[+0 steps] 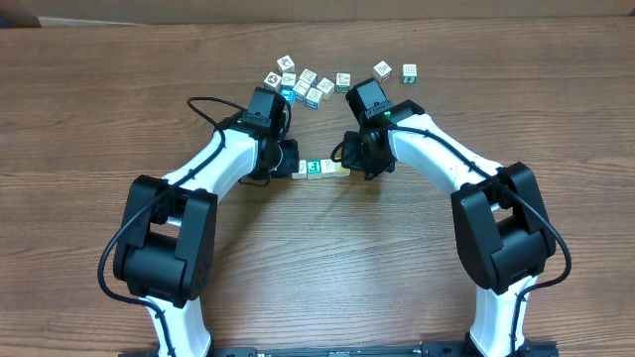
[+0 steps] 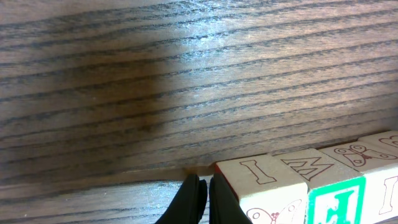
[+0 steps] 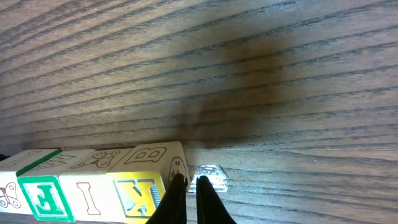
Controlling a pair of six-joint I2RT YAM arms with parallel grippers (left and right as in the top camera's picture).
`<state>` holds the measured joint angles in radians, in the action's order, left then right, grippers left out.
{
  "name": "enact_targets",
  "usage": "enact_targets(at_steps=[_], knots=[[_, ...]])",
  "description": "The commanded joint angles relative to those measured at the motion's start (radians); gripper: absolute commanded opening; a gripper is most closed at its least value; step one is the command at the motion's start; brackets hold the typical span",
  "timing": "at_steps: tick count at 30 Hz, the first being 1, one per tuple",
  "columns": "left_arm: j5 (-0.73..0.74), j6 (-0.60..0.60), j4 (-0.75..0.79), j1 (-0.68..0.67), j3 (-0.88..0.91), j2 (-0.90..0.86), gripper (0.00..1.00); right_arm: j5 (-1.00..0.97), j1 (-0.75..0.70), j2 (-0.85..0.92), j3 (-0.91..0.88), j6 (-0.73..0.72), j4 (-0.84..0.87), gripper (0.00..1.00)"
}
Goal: Form a horizontal line
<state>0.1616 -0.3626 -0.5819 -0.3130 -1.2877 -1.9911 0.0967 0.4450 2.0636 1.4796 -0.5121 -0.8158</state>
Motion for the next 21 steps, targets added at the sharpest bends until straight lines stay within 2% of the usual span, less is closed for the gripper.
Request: enact_targets(at_steps=[1,21], knots=[[0.015,0.019,0.006,-0.011,-0.005,-0.01,0.04,0.01,-0.001,-0.019,-0.003,-0.016,-0.002,0.04],[0.014,0.019,0.011,-0.011,-0.005,-0.01,0.06,0.01,-0.001,-0.019,-0.003,-0.042,0.002,0.04]])
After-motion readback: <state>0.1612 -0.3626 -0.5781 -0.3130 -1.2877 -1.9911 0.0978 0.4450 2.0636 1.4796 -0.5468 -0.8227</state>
